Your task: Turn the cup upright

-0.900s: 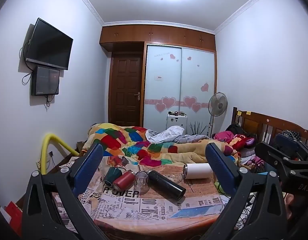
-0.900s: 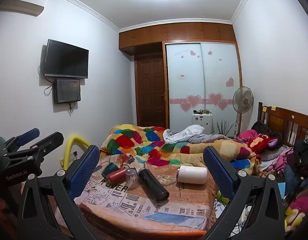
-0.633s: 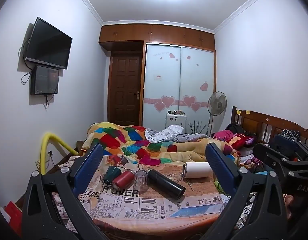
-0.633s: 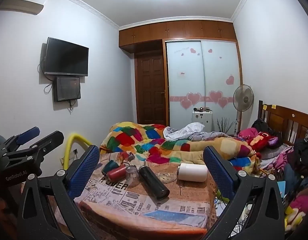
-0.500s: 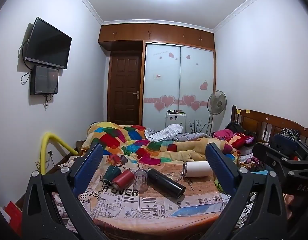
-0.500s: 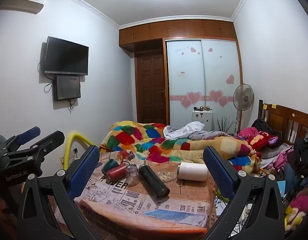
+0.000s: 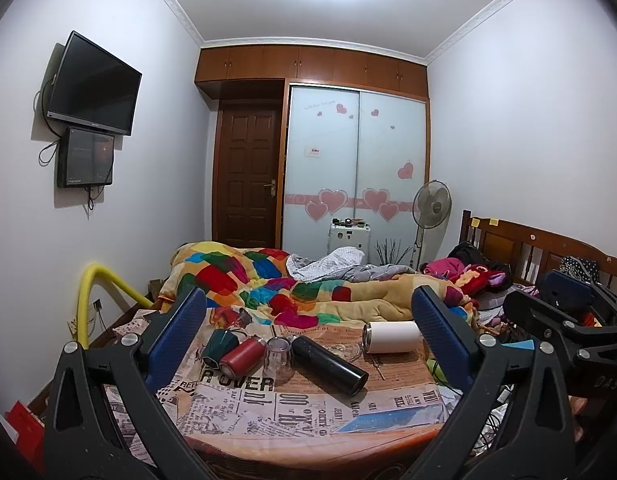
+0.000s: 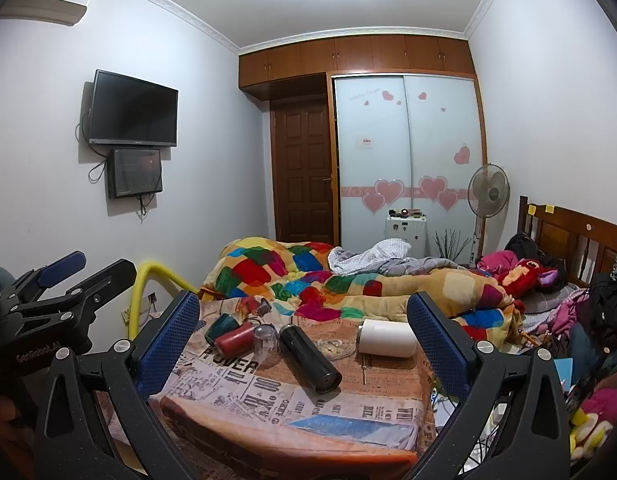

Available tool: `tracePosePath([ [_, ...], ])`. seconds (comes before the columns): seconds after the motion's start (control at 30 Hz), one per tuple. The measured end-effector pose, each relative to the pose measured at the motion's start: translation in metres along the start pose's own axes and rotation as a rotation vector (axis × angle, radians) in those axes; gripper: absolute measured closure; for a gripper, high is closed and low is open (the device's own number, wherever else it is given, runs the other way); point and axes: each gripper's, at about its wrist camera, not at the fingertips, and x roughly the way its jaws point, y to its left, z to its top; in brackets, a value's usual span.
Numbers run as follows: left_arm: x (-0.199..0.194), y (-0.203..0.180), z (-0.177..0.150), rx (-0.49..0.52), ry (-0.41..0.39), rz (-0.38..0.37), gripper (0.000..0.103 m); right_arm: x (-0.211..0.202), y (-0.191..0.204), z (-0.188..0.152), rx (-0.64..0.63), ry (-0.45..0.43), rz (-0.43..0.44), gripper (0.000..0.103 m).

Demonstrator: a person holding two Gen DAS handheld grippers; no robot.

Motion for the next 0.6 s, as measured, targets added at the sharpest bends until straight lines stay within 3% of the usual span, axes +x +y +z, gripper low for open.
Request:
tracePosePath([
  [0.6,0.0041,0.0027,-0.0015,0.003,0.002,0.000,0.000,0.0011,0.0003,0.0010,0.000,0.005,0.002,0.000],
])
